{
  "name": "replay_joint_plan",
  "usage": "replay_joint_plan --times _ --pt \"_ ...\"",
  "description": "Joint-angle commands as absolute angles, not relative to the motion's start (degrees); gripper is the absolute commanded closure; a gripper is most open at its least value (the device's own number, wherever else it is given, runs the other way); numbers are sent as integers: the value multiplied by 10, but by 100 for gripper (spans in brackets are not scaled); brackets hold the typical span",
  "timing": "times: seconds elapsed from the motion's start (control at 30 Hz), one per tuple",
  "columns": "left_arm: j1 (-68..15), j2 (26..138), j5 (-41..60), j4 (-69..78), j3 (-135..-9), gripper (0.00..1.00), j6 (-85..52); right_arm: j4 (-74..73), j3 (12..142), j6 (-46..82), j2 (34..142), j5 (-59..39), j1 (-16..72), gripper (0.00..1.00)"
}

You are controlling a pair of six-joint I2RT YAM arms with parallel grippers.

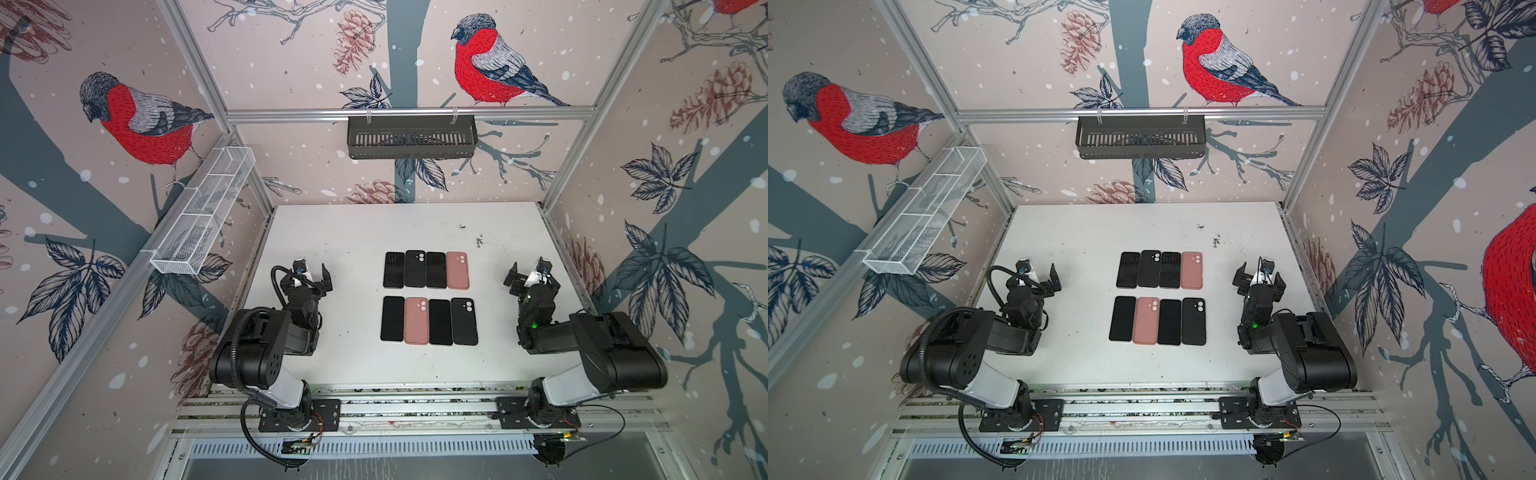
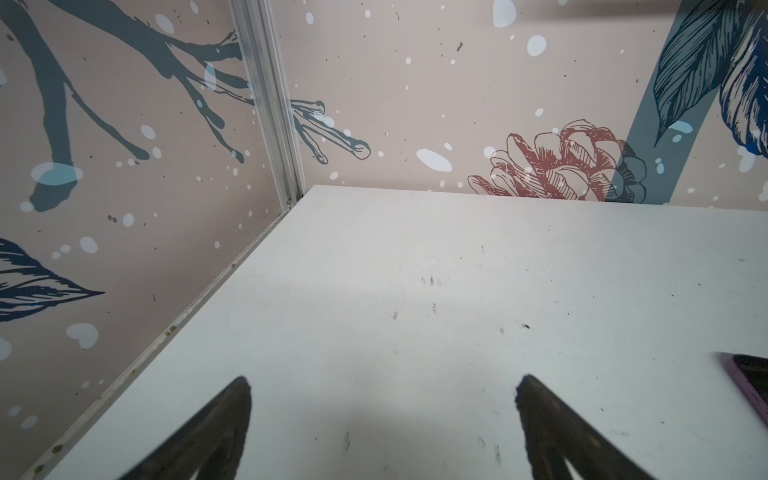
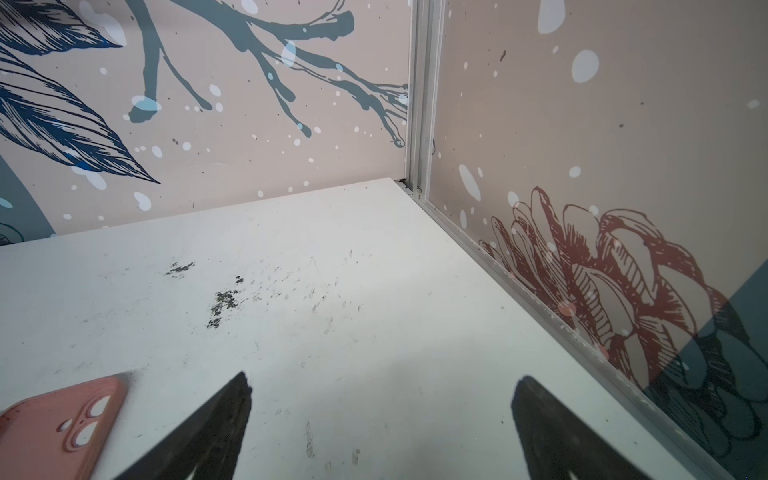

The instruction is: Take the phone out of the phone case

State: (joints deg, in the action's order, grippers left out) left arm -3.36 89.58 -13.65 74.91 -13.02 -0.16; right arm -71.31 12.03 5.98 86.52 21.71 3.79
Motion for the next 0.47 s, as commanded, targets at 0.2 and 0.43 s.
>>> replay_joint_plan --times 0.2,0.43 --pt "-32 893 -132 753 -132 2 -6 -712 124 67 862 231 40 0" --pt "-32 892 -131 757 -130 2 -5 -710 124 68 861 225 36 0"
